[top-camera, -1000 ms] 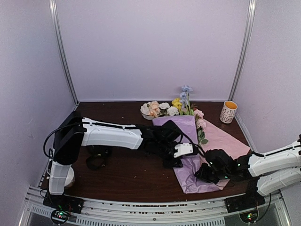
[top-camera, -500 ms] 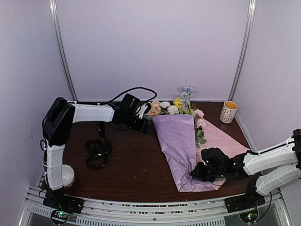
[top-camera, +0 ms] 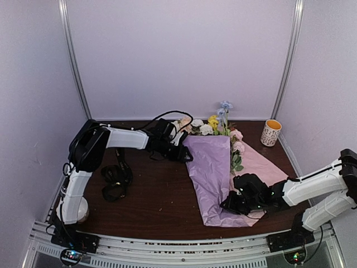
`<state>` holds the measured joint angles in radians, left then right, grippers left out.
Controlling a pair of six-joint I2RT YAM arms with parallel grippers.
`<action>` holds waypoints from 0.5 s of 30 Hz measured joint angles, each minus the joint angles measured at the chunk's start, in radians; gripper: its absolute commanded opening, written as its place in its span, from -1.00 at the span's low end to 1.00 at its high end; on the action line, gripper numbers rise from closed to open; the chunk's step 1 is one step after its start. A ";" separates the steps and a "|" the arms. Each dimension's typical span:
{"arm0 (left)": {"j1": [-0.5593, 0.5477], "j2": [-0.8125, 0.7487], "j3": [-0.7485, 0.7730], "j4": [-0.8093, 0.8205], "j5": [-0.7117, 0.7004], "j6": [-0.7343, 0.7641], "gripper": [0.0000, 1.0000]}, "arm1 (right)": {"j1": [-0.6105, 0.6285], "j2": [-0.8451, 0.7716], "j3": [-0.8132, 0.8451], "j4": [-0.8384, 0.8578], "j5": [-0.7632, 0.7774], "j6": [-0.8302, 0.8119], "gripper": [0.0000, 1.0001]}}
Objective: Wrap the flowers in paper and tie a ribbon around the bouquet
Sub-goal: Press the fold line on the 2/3-folded wrapping paper.
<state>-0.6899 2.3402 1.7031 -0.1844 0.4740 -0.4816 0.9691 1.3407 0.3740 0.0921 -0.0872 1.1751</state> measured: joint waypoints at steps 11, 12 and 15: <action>0.034 0.007 0.008 -0.004 0.044 -0.025 -1.00 | 0.047 0.035 0.081 -0.051 -0.003 0.000 -1.00; 0.041 0.007 0.008 -0.010 0.043 -0.021 -1.00 | 0.053 0.048 0.098 -0.050 -0.005 0.000 -1.00; 0.061 0.007 0.021 -0.047 0.038 0.008 -1.00 | 0.066 0.084 0.149 -0.050 -0.010 -0.001 -1.00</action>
<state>-0.6289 2.3470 1.7245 -0.2317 0.5117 -0.4732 1.0351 1.4246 0.5232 0.0422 -0.0971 1.1740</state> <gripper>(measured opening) 0.012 0.007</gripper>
